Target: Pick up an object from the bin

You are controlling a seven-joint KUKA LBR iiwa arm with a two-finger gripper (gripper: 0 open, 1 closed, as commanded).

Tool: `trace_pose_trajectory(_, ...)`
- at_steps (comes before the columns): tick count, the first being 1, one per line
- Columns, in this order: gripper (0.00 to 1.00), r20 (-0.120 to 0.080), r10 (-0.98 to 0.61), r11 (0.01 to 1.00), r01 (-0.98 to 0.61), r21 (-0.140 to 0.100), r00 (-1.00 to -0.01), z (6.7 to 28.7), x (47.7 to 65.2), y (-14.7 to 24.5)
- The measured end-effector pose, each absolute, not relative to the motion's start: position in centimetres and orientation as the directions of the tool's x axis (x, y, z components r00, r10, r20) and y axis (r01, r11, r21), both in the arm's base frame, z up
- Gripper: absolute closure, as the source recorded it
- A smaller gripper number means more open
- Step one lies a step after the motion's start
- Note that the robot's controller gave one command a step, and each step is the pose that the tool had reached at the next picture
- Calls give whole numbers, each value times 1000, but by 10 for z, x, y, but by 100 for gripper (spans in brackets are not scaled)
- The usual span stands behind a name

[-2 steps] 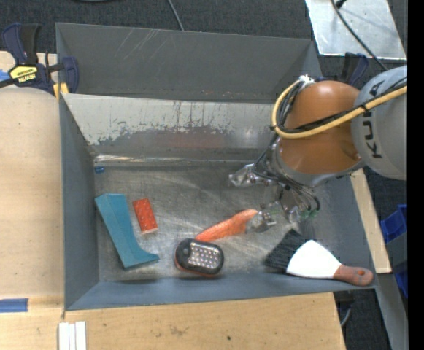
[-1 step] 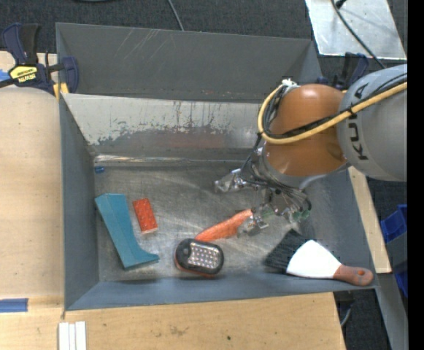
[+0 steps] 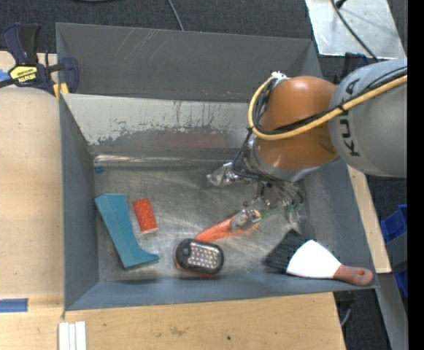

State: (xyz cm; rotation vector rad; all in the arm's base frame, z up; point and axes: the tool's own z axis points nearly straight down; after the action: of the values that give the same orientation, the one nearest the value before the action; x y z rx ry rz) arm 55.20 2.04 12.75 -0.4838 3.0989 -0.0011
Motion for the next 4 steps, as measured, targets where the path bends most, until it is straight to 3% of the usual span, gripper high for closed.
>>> trace_pose_trajectory(1, 0, 5, -443, 896, -443, 1, -896, 88, 557, 27)
trace_pose_trajectory(2, 100, -12, -466, 885, -466, -7, -884, 78, 549, 25)
trace_pose_trajectory(4, 100, -5, -466, 885, -466, -4, -885, 82, 547, 24)
